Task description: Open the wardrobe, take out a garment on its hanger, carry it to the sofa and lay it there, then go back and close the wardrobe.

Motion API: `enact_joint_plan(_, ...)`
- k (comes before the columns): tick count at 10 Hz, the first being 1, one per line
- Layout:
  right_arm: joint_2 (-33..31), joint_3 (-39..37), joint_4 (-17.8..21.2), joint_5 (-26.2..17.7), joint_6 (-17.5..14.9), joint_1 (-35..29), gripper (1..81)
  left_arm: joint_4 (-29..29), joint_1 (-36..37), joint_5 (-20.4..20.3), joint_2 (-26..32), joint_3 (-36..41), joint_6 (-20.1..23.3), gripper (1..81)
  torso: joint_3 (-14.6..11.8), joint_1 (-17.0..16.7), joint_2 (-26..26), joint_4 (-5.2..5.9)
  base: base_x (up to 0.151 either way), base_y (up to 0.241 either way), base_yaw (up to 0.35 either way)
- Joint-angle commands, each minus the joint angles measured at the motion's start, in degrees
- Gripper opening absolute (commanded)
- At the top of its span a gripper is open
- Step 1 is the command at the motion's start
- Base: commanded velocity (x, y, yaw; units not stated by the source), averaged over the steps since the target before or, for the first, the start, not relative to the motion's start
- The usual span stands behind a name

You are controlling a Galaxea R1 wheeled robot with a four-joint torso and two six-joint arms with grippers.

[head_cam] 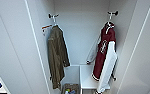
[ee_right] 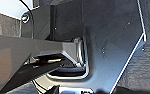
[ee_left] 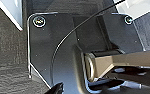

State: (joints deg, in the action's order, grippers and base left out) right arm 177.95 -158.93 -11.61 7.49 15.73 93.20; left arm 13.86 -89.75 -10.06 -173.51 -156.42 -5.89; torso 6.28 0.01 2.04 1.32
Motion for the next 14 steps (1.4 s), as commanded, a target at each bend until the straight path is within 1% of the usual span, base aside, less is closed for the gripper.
enact_joint_plan(1, 0.59, 0.21, -0.7, -3.09, -0.17, -1.48, 81.1, 0.64, 1.81, 2.67, 0.0, 0.06, 0.35, 81.1, 0.0, 0.0, 0.0, 0.0, 0.098, 0.0, 0.0)
enact_joint_plan(8, 0.77, 0.21, -0.7, -3.18, -1.58, -1.56, 81.1, 0.64, 1.81, 2.67, -0.09, 0.32, 0.35, 81.1, 0.0, 0.05, 0.0, 0.0, 0.097, -0.033, 0.0)
enact_joint_plan(14, 0.77, 0.21, -0.52, -3.35, -1.49, -1.56, 81.1, 0.64, 1.81, 2.59, -0.18, 0.32, 0.35, 81.1, 0.0, 0.0, 0.02, 0.0, 0.095, 0.0, 0.0)
